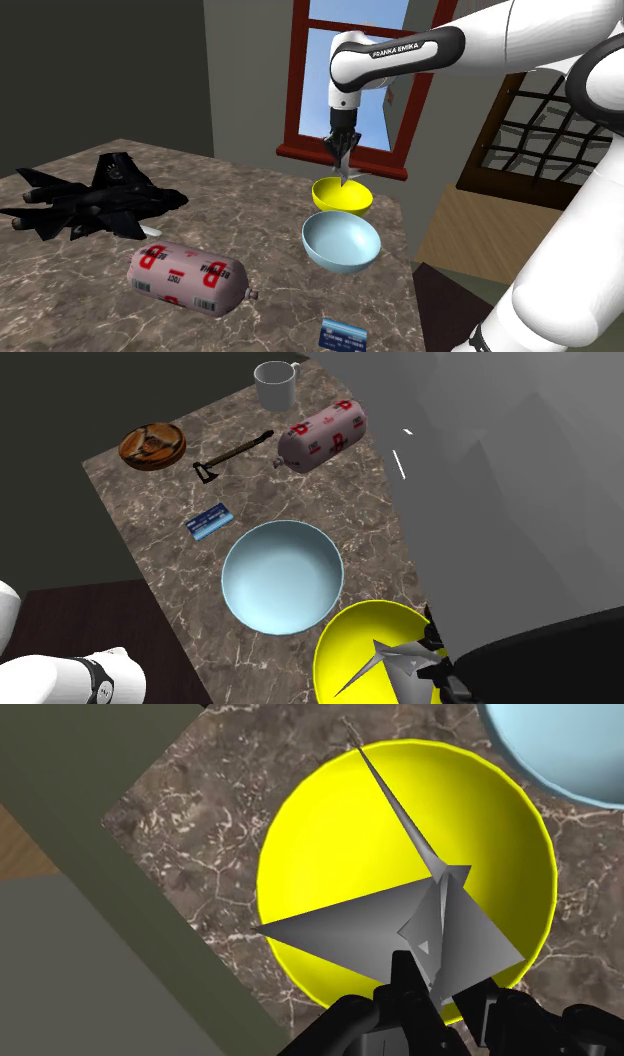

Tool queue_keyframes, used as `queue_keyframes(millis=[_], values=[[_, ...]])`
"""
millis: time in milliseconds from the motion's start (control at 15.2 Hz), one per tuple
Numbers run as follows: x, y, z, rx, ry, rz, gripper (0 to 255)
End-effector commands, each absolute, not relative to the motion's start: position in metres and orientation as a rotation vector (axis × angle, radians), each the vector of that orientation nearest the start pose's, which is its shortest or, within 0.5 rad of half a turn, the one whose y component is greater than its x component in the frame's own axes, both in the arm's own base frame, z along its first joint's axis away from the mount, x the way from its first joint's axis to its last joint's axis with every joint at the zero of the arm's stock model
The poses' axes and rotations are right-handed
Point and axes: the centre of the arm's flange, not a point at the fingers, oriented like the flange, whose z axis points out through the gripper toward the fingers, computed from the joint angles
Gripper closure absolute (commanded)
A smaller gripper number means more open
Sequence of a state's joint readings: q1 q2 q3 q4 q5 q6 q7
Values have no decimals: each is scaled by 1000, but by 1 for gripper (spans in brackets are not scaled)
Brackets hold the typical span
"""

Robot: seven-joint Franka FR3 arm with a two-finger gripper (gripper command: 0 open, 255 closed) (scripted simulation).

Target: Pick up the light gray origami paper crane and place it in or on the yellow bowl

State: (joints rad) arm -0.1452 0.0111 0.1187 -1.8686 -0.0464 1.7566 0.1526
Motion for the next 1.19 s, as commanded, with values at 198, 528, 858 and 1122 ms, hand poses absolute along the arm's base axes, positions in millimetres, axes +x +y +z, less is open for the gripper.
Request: queue_keyframes(millis=[198, 528, 858, 1122], values=[[551, -20, 466, -3176, 267, 191, 255], [551, -20, 440, -3176, 267, 191, 255], [551, -20, 440, -3176, 267, 191, 255], [551, -20, 440, -3176, 267, 191, 0]])
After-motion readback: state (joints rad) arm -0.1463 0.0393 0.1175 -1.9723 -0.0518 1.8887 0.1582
